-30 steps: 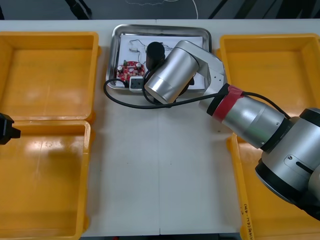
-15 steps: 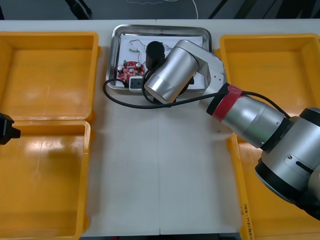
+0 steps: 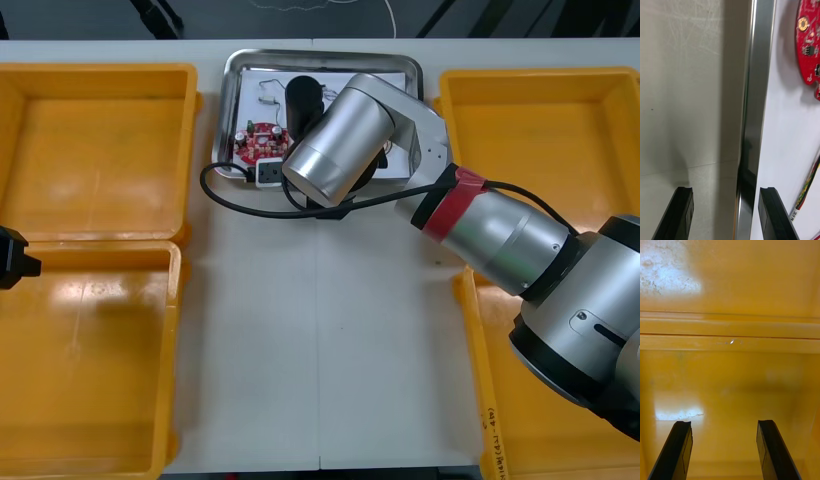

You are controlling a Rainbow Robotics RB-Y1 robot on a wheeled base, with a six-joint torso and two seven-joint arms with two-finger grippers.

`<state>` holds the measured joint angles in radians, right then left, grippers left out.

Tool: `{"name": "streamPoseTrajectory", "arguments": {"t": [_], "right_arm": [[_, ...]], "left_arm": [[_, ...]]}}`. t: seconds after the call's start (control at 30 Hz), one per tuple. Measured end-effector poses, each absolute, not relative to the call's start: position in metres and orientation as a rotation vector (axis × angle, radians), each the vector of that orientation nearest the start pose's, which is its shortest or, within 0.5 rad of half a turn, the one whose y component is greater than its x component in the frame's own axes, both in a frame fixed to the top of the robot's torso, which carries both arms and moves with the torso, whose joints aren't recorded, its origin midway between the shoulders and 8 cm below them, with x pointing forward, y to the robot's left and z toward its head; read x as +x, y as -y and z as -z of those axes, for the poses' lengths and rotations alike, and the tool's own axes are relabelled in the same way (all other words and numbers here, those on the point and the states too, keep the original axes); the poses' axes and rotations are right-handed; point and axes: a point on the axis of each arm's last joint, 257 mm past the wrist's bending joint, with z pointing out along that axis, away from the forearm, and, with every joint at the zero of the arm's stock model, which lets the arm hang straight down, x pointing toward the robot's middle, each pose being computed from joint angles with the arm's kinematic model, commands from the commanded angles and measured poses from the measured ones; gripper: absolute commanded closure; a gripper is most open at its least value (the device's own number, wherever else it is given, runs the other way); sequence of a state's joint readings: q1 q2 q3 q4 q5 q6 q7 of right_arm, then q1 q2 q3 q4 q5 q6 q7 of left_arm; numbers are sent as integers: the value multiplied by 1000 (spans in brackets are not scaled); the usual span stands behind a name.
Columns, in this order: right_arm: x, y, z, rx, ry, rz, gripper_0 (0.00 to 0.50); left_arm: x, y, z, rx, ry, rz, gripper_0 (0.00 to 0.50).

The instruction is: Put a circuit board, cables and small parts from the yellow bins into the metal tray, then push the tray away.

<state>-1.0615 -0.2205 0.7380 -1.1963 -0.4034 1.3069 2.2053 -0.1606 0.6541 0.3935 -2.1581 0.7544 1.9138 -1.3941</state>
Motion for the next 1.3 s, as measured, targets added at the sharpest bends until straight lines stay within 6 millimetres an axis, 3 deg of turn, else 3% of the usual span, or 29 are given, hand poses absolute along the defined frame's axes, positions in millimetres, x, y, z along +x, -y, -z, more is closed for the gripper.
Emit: {"name": "streamPoseTrajectory", "arguments": {"t": [0.3,0.7,0.8,1.03,1.3], "right_arm": [[566,-12,190,-1809,-1809,506,0],[513,-22,168,-1929,-1805,394,0],[500,-15,161,-1939,-1823,378,0],[481,11,133,-1770,-1941,349,0],[468,60,120,-1592,-2078,285,0]], "left_arm": [[381,-382,174,-57,-2643,20,0],[381,-382,174,-57,-2643,20,0],[381,-382,174,-57,-2643,20,0],[381,-382,174,-57,-2643,20,0],[381,-382,174,-57,-2643,20,0]]}}
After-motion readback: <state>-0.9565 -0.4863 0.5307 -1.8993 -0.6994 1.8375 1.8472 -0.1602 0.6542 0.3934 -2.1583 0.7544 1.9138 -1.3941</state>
